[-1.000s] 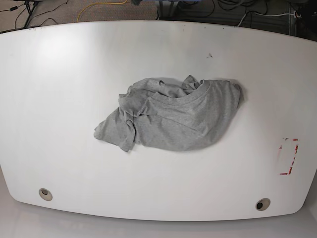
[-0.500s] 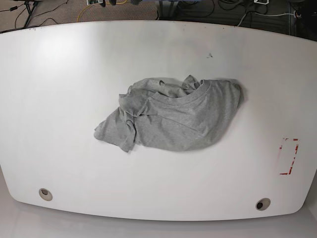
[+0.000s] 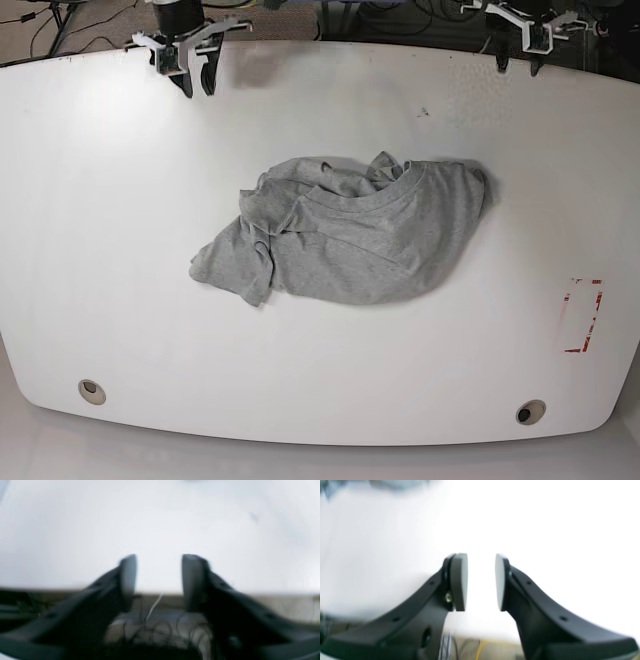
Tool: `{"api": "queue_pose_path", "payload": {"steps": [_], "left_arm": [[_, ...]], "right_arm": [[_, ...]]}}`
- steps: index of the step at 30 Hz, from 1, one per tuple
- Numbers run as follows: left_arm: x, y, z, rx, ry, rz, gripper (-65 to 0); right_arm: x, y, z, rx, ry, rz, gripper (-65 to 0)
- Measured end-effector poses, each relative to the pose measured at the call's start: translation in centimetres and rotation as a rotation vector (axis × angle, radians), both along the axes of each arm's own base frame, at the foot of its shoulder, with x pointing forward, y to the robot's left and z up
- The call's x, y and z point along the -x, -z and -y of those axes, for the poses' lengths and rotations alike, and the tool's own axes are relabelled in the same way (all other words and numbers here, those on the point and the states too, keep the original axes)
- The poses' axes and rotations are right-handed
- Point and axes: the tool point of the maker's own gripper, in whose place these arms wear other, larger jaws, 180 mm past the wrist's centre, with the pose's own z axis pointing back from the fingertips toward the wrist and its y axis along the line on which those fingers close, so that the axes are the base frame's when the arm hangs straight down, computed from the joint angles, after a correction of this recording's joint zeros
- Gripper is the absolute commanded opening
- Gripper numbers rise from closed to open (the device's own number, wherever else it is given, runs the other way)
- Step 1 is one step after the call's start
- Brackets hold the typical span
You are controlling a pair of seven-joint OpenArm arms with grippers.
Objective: Layout the t-shirt on the table in an organized manner, then fold the t-shirt properly
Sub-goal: 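Lower the right gripper onto the crumpled grey t-shirt and grasp it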
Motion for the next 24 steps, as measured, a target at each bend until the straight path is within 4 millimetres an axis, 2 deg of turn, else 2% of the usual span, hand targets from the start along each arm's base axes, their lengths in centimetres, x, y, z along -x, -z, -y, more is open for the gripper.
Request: {"api": "queue_pose_path", "payload": {"steps": [5,9,12,17,19,24], "left_arm": [[-2.4,-0.7,0.1,0.002,0.001,0.069,-24.6],[-4.3,-1.4,0.3,0.007,0.004,0.122,-24.6],[-6.0,-2.0,0.2,0.005,0.003,0.169,-24.4],[-7.8,-3.1,0.2,0.004,0.008,0.229,-24.3],[-8.3,-3.2,0.2,0.003,0.006,0.235,-24.3],[-9.6,-3.6,0.1,0.001,0.003,0.259,-24.4]], "right_arm": [[-2.9,-1.1,-0.1,0.001,-0.006,0.078,-45.0],[-5.1,-1.5,0.1,0.014,-0.012,0.1,-34.9],[-6.8,-1.5,0.3,0.02,-0.015,0.09,-30.3],[-9.7,-2.7,0.4,0.025,-0.011,0.133,-28.9],[-10.6,-2.8,-0.2,0.019,-0.02,0.13,-28.9],[-12.4,-3.0,-3.0,-0.011,-0.09,0.112,-28.9]]}}
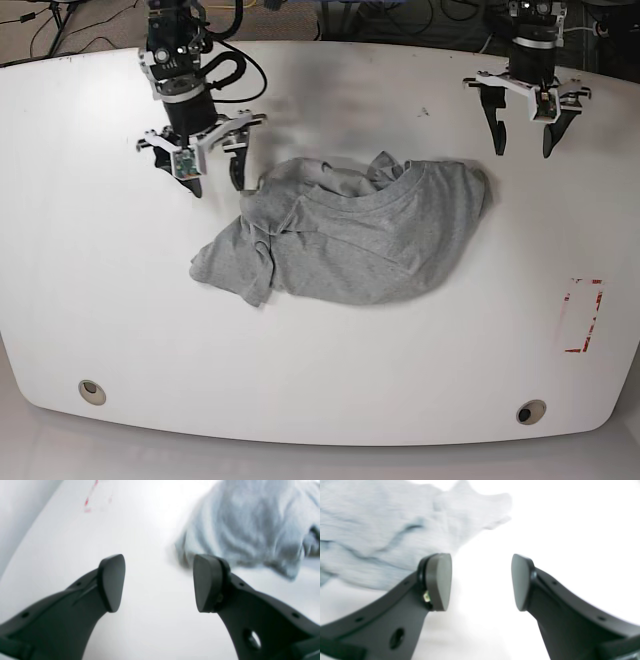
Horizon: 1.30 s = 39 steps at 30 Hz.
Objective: Layout the t-shirt on the table in an organized manner, then fold the t-shirt properly
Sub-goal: 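Lower the right gripper onto the crumpled grey t-shirt and grasp it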
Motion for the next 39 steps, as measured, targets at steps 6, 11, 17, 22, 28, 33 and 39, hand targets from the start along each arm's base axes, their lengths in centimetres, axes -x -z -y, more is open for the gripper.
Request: {"api": "queue_pose_path", "payload": {"steps": [6,11,17,22,28,33,39], "left_arm": [[-0.6,0.6,-0.4,0.001,-0.019,-0.041,-24.6],[-0.7,0.6,-0.4,0.003,-0.019,-0.039,-24.4],[-0.6,0.7,-0.4,0.002,-0.02,-0.045,-24.4],[-0.6,0.7,-0.4,0.003,-0.02,-0.045,-24.4],[-0.5,0.7,-0.4,0.002,-0.02,-0.048,-24.4],[-0.5,0.7,-0.4,0.003,-0.02,-0.048,-24.4],[-0.5,0.7,-0.3,0.003,-0.019,-0.048,-24.4]], "right_arm": [[-2.5,-1.4,-4.4,-0.004,-0.176,0.012,-28.9],[-4.4,-2.0,-6.6,-0.002,-0.252,0.008,-28.9],[-6.4,-0.8,-7.0,0.034,-0.306,-0.035,-28.9],[-7.4,1.2,-6.9,0.059,-0.348,-0.088,-29.0],[-7.5,3.0,-5.9,0.1,-0.377,-0.14,-29.2],[-7.2,3.5,-5.2,0.115,-0.371,-0.155,-29.2],[-6.1,4.4,-5.3,0.101,-0.371,-0.182,-29.3]]}}
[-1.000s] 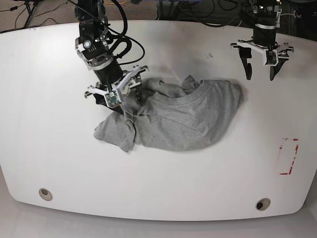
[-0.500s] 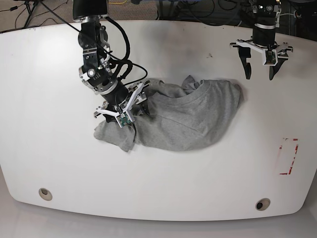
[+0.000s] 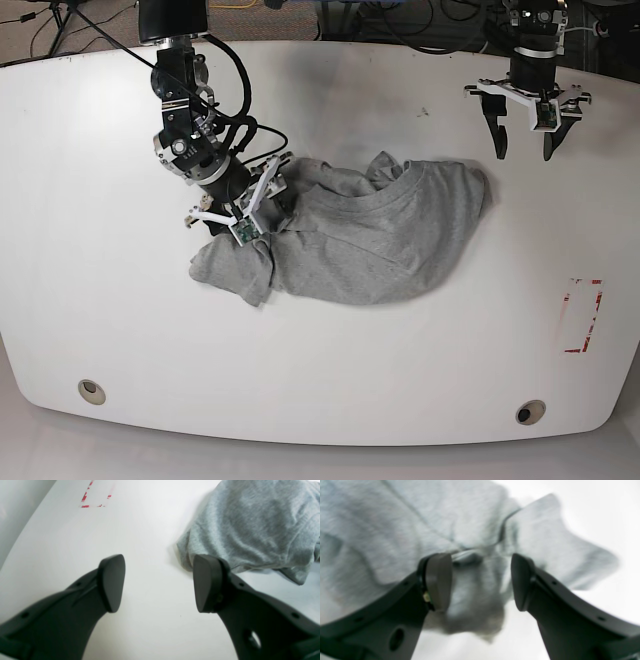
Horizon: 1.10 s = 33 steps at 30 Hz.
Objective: Layout the t-shirt on the table in an organized manner, then fold the t-shirt properly
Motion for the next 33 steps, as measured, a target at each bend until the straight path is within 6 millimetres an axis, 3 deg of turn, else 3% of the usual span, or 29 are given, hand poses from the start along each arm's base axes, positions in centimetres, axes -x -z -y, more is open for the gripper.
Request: {"api": "queue_pose_path", "payload": {"steps": [12,14,22,29,33], "left_arm": [[0.0,0.0,0.1,0.003,0.002,0.001,-24.4],[0.0,0.0,0.1,0.003,0.002,0.0,-24.4],[0.0,0.0,0.2,0.004,0.003,0.0,-24.4],[0.0,0.0,0.2,0.005,0.004,0.0,-24.3],[-0.1,0.1,0.3,0.005,0.006,0.0,-24.3]], "right_arm": [[1.9,1.4,0.3,0.0,0.006,-0.047,-30.9],[2.2,1.3,0.2,-0.002,0.003,-0.045,-34.9],[1.6,-0.1,0.0,-0.006,-0.001,-0.006,-65.0],[1.6,-0.4,-0.1,-0.006,-0.003,0.003,-65.0],[1.4,-2.3,-0.4,-0.009,-0.011,0.054,-65.0]]}}
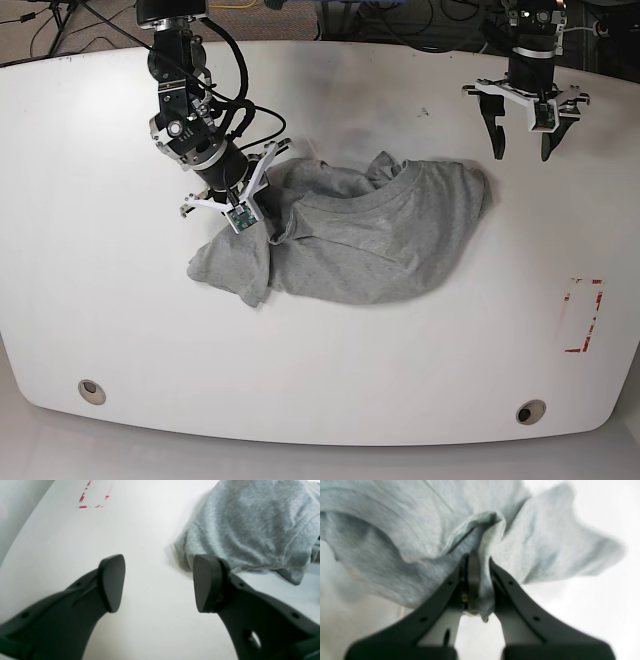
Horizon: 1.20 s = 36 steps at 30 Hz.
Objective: Layout the t-shirt on the table in an organized manner, then fold the t-shirt properly
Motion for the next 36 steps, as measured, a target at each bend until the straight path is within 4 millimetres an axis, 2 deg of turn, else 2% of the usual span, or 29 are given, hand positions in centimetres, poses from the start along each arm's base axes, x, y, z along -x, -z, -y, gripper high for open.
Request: {"api": "queue_pose_path", "payload": {"steps": [5,13,17,22,26,30,34,36], "left_arm": [[-0.1,0.8,1.8,0.026,0.046,-0.026,-24.3],[1.0,4.1,8.1,0.1,0.282,-0.18,-24.3],[0.7,4.1,10.1,0.126,0.338,-0.178,-24.2],[0.4,3.6,12.4,0.159,0.391,-0.154,-24.2],[0.8,4.2,13.8,0.171,0.425,-0.192,-24.2],[0.2,4.5,14.5,0.168,0.444,-0.217,-24.2],[-0.6,5.2,14.4,0.164,0.439,-0.219,-24.2],[-0.6,6.1,14.1,0.162,0.432,-0.241,-24.2]], "right_arm": [[-0.7,-3.5,-0.6,-0.013,-0.013,0.1,-65.0],[-3.9,-8.5,-2.4,-0.014,-0.068,0.247,-65.0],[-5.9,-11.9,-3.1,-0.025,-0.085,0.344,-65.0],[-8.3,-16.0,-3.0,-0.013,-0.085,0.455,-65.0],[-9.7,-19.0,-3.0,-0.01,-0.085,0.531,-65.0],[-10.6,-21.6,-3.1,-0.011,-0.09,0.596,-65.0],[-11.0,-23.2,-3.0,-0.008,-0.09,0.634,-65.0],[-11.2,-23.8,-3.0,-0.006,-0.091,0.65,-65.0]]}}
